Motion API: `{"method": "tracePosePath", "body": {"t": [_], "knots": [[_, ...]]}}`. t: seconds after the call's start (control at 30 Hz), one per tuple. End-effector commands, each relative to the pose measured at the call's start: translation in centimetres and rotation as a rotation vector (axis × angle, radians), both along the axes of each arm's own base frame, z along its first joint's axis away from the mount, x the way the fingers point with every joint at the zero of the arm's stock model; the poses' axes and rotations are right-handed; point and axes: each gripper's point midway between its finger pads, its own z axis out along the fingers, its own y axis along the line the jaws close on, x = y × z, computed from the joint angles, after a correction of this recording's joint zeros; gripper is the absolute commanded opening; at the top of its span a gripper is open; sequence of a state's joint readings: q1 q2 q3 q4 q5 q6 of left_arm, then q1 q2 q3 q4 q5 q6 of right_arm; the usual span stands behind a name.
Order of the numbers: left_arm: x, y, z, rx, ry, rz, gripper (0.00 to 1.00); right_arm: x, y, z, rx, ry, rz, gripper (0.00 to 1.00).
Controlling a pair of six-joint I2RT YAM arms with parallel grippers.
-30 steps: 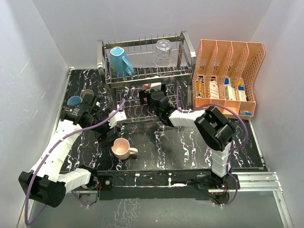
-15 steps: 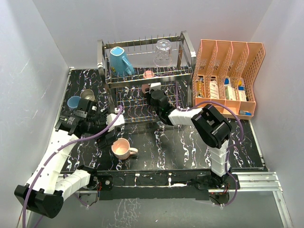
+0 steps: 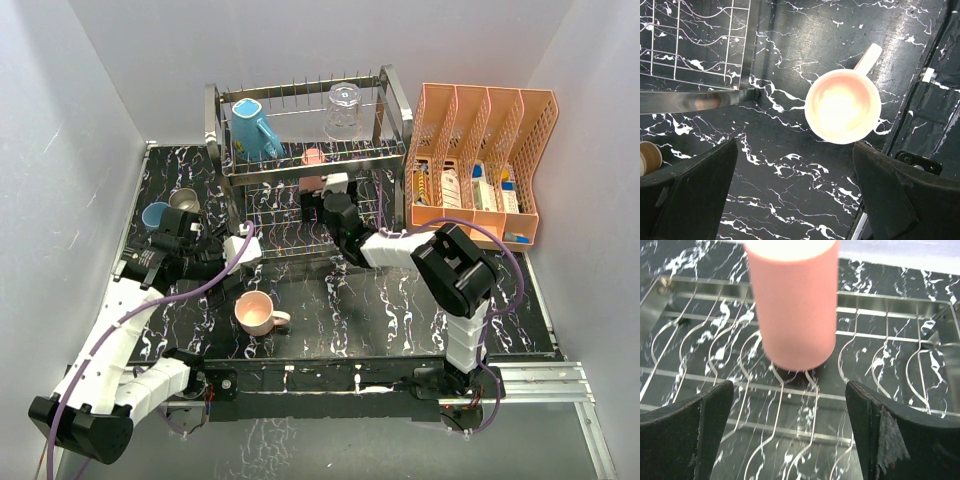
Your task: Unload the cups from the dish rack
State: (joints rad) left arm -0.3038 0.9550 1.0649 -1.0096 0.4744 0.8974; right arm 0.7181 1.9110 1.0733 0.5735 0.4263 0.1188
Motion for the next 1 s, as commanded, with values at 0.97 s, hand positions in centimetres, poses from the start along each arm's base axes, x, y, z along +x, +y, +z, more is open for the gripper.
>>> {"method": "tracePosePath", "body": {"t": [0.97], "knots": [[-0.9,-1.2,0.0,-0.063,-0.006,-0.077,0.97,10.7,3.2,1.7,0.055,-0.125,0.021,0.61]]}}
